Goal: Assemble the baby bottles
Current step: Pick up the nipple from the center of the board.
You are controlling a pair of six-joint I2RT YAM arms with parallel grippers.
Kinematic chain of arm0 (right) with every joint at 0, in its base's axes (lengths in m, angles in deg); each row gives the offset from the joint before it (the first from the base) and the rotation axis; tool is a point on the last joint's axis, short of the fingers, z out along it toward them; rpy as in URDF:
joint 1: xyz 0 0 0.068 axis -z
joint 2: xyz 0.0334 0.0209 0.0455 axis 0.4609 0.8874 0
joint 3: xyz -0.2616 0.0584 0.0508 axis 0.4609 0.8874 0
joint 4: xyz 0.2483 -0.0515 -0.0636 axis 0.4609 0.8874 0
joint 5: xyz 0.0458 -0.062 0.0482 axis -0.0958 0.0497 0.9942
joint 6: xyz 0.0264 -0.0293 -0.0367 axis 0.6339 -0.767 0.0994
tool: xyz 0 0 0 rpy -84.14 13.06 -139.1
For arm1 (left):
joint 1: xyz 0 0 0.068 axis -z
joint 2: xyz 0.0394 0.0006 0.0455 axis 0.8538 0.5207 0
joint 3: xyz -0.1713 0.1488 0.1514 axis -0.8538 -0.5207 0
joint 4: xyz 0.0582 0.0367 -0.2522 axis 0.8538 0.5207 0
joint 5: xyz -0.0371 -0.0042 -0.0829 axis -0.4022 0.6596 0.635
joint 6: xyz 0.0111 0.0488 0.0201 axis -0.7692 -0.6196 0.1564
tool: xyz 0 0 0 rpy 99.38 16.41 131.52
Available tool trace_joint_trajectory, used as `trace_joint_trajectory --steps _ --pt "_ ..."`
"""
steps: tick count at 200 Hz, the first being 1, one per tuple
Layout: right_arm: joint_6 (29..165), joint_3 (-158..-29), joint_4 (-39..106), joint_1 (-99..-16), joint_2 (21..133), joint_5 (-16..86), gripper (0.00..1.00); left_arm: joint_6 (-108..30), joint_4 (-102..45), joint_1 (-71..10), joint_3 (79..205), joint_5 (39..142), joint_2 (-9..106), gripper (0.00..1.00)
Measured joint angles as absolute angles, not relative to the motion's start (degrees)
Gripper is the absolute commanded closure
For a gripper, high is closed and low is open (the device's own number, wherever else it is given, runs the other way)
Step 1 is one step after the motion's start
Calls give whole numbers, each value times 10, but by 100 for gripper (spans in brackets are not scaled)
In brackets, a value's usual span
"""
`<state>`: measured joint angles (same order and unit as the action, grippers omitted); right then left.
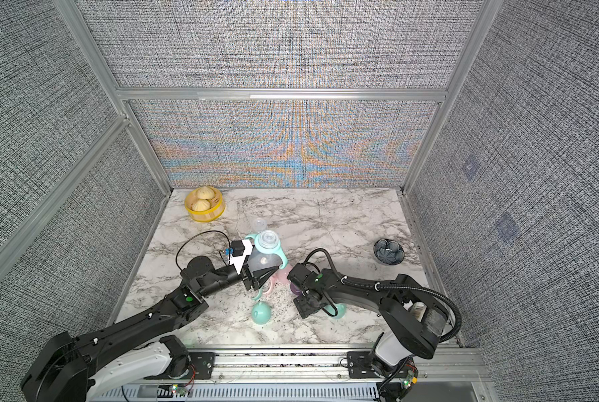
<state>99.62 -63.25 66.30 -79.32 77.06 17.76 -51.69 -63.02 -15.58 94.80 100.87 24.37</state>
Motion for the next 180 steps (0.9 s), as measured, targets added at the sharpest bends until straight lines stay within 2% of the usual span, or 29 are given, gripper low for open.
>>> trace_joint_trajectory --steps 42,93,180 --pt "999 -631 661 -795 766 178 34 -517 -630 -156 948 1008 249 100" --pt "1001 -660 700 -782 710 180 36 -516 -650 -156 936 997 272 100" --pt "971 -855 859 -724 600 221 36 -534 -735 -155 890 1031 328 100"
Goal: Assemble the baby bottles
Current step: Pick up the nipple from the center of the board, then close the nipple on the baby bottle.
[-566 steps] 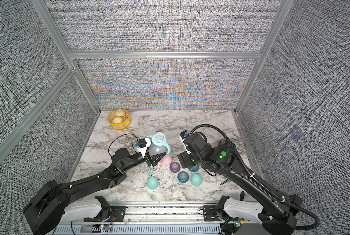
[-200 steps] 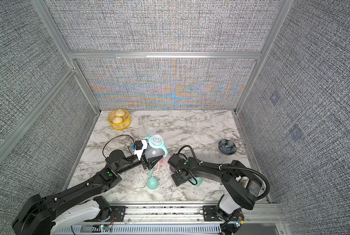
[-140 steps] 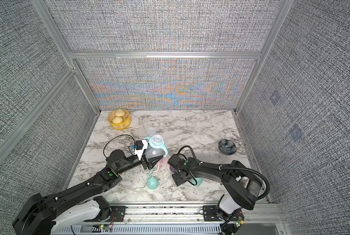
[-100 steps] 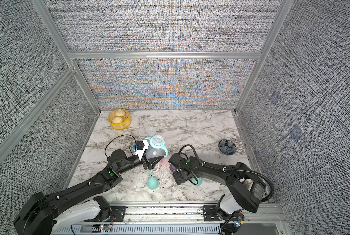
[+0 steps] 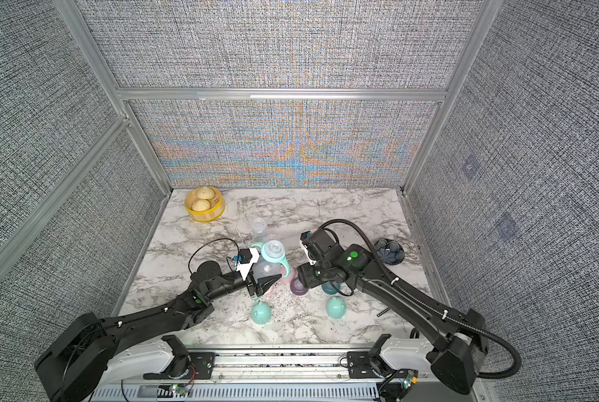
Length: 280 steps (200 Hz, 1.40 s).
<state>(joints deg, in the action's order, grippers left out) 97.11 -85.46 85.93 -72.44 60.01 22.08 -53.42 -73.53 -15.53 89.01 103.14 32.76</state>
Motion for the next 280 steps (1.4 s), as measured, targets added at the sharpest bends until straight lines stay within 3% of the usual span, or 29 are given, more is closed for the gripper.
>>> trace_joint_trajectory --steps 143,280 --pt "902 -1162 1051 -720 678 365 37 -523 -852 -136 860 1084 423 100" --pt "862 -1257 1131 -730 783 366 38 -503 -961 -108 876 1098 507 100"
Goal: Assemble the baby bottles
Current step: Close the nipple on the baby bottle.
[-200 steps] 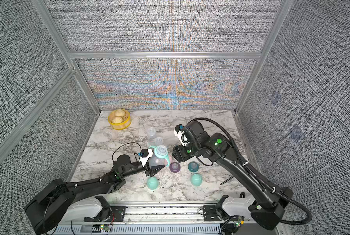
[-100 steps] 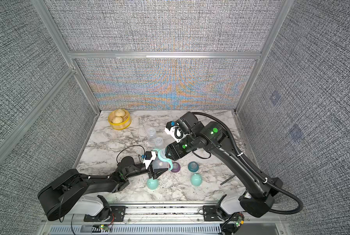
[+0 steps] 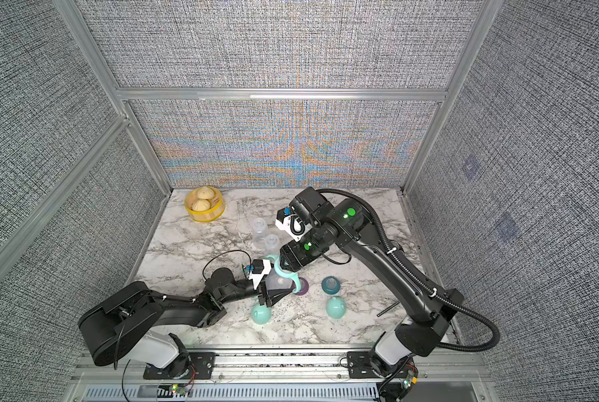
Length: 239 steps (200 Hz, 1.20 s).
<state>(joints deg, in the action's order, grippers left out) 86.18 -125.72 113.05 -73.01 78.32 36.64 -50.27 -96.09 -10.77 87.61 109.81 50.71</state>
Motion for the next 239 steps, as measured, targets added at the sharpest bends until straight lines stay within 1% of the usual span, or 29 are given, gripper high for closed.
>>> trace_joint_trajectory --steps 54,143,239 --pt "852 -1279 1152 -744 811 361 38 -498 -985 -107 876 1098 520 100" --pt "848 -1278 1158 -748 820 336 38 -486 -996 -107 878 1098 533 100" --pt "844 -1302 1171 -748 845 345 38 -498 -998 -104 870 1082 524 100"
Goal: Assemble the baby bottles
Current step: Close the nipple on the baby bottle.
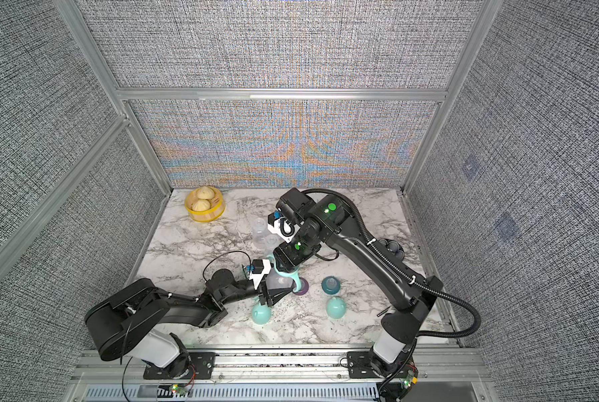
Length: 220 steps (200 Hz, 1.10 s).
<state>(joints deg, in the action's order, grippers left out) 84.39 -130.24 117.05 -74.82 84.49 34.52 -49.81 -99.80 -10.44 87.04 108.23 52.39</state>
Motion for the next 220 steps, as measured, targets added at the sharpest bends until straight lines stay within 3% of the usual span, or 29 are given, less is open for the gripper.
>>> trace_joint_trajectory --steps 71,134,220 --pt "869 -1329 1192 -765 865 324 38 -525 -915 -98 879 1046 481 100" --pt "977 -1335 1180 -772 874 307 39 -562 -838 -51 884 879 433 100" --pt "1145 -1387 1220 -744 908 327 38 -626 -894 15 896 667 476 100"
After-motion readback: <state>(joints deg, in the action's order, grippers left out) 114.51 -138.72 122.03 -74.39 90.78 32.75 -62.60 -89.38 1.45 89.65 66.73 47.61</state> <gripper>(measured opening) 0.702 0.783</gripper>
